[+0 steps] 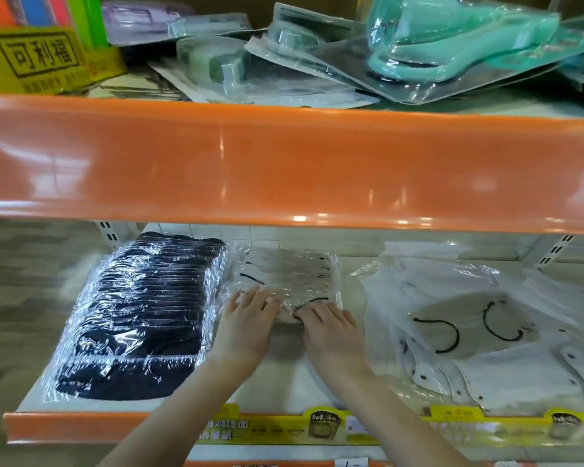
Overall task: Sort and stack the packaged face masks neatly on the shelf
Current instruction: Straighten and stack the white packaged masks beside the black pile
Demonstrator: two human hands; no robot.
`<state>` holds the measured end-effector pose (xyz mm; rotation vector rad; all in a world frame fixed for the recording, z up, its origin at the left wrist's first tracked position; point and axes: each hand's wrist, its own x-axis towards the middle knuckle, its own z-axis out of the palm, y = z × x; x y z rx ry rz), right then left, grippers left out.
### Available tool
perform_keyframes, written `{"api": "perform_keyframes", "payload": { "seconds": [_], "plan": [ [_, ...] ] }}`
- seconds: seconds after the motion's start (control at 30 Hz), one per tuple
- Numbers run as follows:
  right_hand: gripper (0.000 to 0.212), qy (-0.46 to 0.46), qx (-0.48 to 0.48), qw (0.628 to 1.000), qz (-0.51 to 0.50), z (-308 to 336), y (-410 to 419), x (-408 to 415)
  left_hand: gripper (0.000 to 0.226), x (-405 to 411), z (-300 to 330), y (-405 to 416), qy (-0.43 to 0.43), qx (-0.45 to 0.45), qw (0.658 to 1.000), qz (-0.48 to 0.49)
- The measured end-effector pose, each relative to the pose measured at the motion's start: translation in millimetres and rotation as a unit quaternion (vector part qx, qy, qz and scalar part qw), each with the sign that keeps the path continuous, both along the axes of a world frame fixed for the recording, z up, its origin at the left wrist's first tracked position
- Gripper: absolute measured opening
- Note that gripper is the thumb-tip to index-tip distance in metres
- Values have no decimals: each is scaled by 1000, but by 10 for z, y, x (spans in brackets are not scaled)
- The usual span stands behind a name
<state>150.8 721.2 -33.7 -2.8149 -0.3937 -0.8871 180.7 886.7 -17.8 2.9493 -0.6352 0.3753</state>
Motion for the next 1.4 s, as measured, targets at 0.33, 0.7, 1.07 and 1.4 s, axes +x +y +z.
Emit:
{"api": "perform_keyframes", "payload": {
  "seconds": [0.33, 0.7, 1.07, 1.4],
  "plan": [
    [17, 52, -10, 998, -19, -188, 51, -86, 40, -277, -252, 21, 25, -19, 999, -2],
    [40, 171, 43, 984, -11, -80, 116, -128, 58, -211, -190, -23, 105, 13, 994, 24],
    [45, 155, 135, 979, -1, 193, -297, -175, 31, -368, 52, -539, 29, -140, 990, 21],
    [41, 154, 133, 968, -149, 223, -1650, -507, 32, -594, 130, -1653, 35, -158, 982, -100]
  ]
}}
